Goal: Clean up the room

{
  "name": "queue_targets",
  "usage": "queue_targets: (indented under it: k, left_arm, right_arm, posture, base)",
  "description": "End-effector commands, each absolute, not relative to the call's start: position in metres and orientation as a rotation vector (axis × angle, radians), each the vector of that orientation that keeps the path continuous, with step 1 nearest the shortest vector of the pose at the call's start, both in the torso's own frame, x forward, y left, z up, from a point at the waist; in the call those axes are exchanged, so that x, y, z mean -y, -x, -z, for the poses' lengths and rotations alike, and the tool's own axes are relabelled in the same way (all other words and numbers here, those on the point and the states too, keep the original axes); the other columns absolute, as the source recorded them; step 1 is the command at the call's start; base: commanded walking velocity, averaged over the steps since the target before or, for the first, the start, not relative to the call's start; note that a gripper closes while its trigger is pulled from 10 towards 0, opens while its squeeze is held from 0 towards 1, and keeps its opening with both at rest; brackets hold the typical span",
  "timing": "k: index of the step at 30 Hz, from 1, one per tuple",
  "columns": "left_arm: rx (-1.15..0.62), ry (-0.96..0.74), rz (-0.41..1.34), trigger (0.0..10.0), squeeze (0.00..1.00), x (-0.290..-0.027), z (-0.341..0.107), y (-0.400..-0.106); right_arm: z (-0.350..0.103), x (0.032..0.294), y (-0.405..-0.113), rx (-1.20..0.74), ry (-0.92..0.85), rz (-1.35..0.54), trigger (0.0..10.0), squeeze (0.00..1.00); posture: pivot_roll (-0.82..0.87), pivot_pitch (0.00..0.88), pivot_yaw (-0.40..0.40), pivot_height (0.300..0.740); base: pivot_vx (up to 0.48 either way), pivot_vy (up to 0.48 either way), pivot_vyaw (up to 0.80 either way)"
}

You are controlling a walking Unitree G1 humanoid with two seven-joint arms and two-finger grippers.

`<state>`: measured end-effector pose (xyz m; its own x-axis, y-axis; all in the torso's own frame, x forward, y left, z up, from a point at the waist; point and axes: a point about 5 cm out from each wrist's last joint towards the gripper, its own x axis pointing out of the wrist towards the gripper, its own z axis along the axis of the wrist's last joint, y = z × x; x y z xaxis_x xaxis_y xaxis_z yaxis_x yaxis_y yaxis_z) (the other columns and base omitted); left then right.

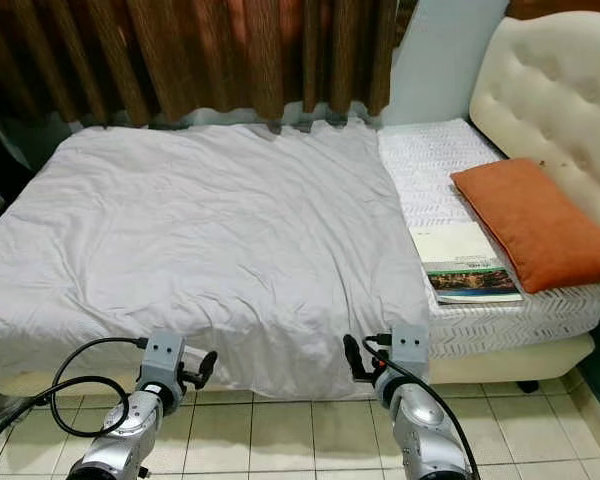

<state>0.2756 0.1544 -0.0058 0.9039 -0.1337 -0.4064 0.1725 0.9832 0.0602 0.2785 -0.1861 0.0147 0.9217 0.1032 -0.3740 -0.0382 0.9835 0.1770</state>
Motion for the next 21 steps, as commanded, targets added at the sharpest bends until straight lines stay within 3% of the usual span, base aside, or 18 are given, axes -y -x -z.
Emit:
queue_targets:
  k: [1,17,18,19,20,21]
  left_arm:
    - [-0.274,-0.073,0.062,10.0,0.0,-0.171,-0.025,-0.298]
    - [-0.274,-0.073,0.062,10.0,0.0,-0.171,-0.025,-0.298]
    - [-0.319,-0.066,0.062,10.0,0.0,-0.172,-0.019,-0.301]
    - [-0.532,-0.045,0.039,10.0,0.0,-0.171,0.014,-0.28]
    - [-0.532,-0.045,0.039,10.0,0.0,-0.171,0.014,-0.28]
    - [-0.685,-0.026,0.025,10.0,0.0,-0.169,0.036,-0.26]
  right_arm:
    - [-0.014,0.186,-0.279,-0.39,-0.175,-0.065,10.0,0.0]
    - [-0.014,0.186,-0.279,-0.39,-0.175,-0.065,10.0,0.0]
    - [-0.008,0.186,-0.284,-0.42,-0.185,-0.053,10.0,0.0]
    - [0.022,0.179,-0.267,-0.605,-0.145,-0.054,10.0,0.0]
    - [0.022,0.179,-0.267,-0.605,-0.145,-0.054,10.0,0.0]
    - [0.041,0.175,-0.251,-0.738,-0.105,-0.062,10.0,0.0]
  posture:
    - [-0.08,0.0,0.041,0.74]
    - [-0.08,0.0,0.041,0.74]
    - [-0.08,0.0,0.04,0.74]
    - [-0.09,0.0,0.037,0.74]
    - [-0.09,0.0,0.037,0.74]
    - [-0.09,0.0,0.038,0.74]
  base:
    - [0.0,0.0,0.0]
    - [0.0,0.0,0.0]
    - [0.0,0.0,0.0]
    - [0.0,0.0,0.0]
    - [0.0,0.0,0.0]
    - [0.0,0.0,0.0]
